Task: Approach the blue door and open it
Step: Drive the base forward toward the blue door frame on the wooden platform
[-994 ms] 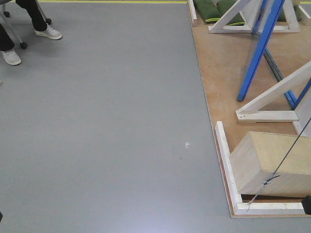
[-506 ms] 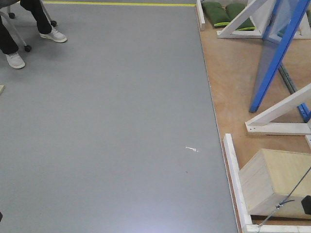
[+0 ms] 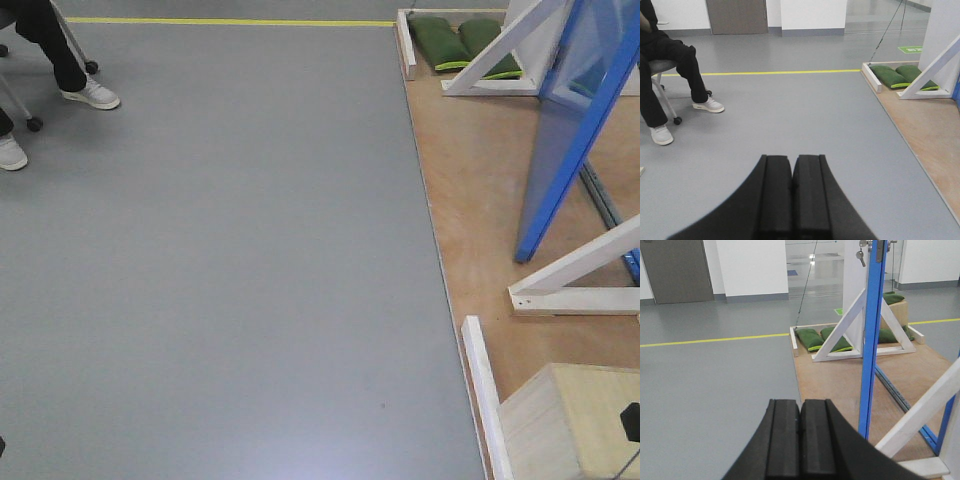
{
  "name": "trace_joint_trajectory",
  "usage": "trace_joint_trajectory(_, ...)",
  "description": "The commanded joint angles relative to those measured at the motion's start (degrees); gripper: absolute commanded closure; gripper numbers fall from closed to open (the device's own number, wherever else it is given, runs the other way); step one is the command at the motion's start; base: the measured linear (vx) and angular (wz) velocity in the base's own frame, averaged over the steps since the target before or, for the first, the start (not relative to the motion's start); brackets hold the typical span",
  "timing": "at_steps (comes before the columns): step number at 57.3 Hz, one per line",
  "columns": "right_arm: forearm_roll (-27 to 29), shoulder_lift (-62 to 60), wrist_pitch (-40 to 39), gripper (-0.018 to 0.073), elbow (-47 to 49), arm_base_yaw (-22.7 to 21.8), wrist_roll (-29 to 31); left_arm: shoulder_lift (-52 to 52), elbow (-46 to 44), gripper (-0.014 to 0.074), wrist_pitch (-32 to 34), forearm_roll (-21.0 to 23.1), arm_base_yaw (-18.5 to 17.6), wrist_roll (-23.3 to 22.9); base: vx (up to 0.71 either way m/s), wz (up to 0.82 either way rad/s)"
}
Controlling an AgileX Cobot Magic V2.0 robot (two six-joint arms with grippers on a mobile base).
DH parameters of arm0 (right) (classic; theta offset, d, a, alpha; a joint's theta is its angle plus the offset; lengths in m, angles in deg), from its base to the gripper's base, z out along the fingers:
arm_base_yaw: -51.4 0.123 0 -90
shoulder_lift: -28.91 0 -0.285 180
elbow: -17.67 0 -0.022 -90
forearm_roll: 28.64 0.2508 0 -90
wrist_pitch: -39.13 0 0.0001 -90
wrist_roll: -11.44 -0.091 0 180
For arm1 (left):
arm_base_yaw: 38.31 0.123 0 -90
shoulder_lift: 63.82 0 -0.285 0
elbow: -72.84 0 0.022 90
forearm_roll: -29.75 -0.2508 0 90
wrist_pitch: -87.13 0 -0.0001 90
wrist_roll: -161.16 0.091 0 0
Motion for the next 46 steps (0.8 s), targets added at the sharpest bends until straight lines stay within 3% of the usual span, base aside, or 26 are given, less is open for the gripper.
trace_joint_trajectory(1,-0.24,0.04,-4.78,0.0547,-0.01,-0.29,-0.03,-0.65,-1.52,0.0524,4.43,0.35,-0.39,0.00,0.38,-0.04)
trace_joint_trajectory(46,-0.24,0.04,-4.61,0.0547,-0.01,-0.29,-0.03,-0.65,-1.52,0.0524,4.43,0.35,-0.39,0.00,0.42,-0.02)
